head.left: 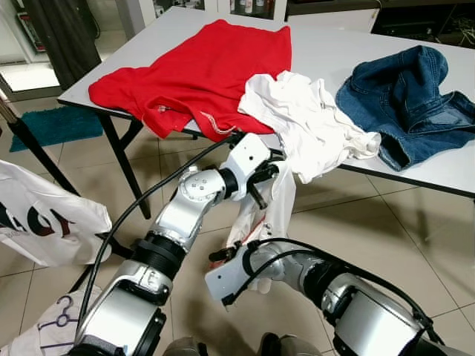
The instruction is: Hang hanger
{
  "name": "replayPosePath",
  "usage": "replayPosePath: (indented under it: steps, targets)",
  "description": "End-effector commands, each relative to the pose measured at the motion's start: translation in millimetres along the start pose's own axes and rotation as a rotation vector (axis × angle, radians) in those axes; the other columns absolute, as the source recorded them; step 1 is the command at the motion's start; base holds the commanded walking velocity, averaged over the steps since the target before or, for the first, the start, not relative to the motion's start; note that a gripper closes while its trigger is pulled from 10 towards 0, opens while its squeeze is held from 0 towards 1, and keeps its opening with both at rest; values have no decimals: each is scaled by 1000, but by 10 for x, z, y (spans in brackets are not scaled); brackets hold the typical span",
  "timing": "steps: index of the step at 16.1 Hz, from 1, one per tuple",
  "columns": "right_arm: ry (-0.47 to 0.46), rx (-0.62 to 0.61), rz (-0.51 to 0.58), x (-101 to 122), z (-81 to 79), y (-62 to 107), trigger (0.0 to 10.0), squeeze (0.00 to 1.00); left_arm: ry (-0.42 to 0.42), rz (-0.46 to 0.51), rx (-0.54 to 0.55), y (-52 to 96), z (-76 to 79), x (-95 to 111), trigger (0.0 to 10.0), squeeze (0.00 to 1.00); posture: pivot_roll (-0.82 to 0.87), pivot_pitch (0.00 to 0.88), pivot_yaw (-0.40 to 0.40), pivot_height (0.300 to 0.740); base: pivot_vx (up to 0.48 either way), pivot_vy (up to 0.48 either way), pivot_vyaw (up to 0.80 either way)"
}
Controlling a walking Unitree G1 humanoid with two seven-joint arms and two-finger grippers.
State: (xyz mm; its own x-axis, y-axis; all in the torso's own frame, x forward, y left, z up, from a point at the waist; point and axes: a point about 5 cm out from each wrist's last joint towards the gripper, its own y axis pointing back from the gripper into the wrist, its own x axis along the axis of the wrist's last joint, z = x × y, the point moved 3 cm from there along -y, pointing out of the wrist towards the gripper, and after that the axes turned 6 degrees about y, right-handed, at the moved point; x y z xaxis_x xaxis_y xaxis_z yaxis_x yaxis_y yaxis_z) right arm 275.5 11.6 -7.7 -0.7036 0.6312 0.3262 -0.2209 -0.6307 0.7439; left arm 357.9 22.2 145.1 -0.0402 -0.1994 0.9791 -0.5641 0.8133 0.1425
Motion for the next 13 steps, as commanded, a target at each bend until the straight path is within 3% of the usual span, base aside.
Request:
replayPosePath:
  steps: [1, 3, 4, 5, 11, 12, 13]
  targets:
    - [2, 15, -13, -8, -39, -15, 9647, 365, -25, 15, -16, -11, 36, 61, 10000, 0, 102, 45, 5, 740, 0, 0, 0]
    - [2, 10, -27, -22, -50, -20, 6627, 361, -26, 13, -17, -11, 38, 57, 10000, 0, 102, 44, 7, 740, 0, 0, 0]
    - [0, 3, -34, -28, -46, -22, 7725, 361, -27, 12, -19, -12, 43, 57, 10000, 0, 102, 44, 7, 740, 0, 0, 0]
    - [1, 3, -35, -29, -46, -23, 10000, 365, -27, 13, -20, -14, 45, 57, 10000, 0, 102, 44, 7, 740, 0, 0, 0]
    - [10, 19, -72, -62, -110, -41, 9804, 392, -29, 18, -29, -34, 81, 76, 10000, 0, 102, 44, 7, 740, 0, 0, 0]
    - [8, 18, -73, -60, -115, -45, 3882, 388, -30, 18, -31, -35, 87, 75, 10000, 0, 102, 44, 7, 740, 0, 0, 0]
    - [8, 19, -73, -56, -118, -48, 2314, 384, -30, 18, -32, -36, 92, 72, 10000, 0, 102, 44, 7, 740, 0, 0, 0]
